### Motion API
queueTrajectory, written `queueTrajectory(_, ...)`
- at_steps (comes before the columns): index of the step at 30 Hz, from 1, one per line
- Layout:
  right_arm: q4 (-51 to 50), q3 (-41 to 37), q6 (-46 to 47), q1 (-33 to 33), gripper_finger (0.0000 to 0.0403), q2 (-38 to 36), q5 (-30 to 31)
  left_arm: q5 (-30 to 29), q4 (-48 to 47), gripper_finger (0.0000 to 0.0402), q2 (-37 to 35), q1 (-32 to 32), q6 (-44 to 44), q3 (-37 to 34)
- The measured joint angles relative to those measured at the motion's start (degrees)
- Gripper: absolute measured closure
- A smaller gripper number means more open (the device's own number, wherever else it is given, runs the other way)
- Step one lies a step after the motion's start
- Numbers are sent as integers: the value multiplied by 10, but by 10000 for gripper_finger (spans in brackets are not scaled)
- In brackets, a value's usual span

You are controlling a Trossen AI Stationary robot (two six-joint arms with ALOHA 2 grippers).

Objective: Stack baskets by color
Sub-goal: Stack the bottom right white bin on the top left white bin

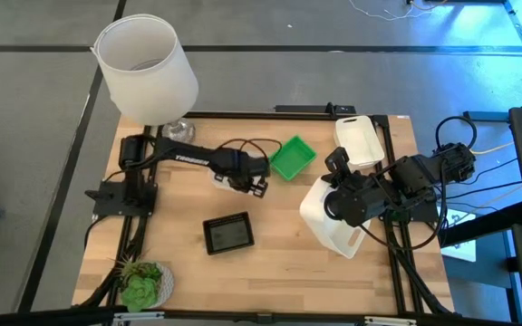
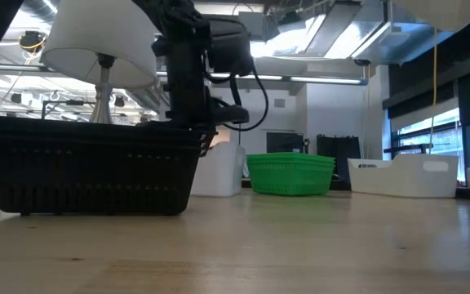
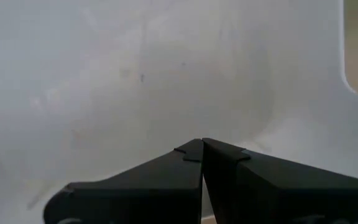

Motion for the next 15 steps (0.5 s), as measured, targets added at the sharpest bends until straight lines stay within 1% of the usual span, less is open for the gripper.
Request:
queueTrajectory(3, 0, 0, 0, 0, 403, 0, 0, -1, 0, 401, 0, -23, -12, 0)
queueTrajectory(7, 0, 0, -3, 0, 403, 0, 0, -67, -2, 401, -7, -38, 3, 0)
queueTrajectory(10, 0, 0, -24, 0, 403, 0, 0, -110, -2, 402, -32, -41, 17, 5)
queueTrajectory(15, 0, 0, -32, -7, 403, 1, -1, -146, -16, 402, -97, -43, 41, 6)
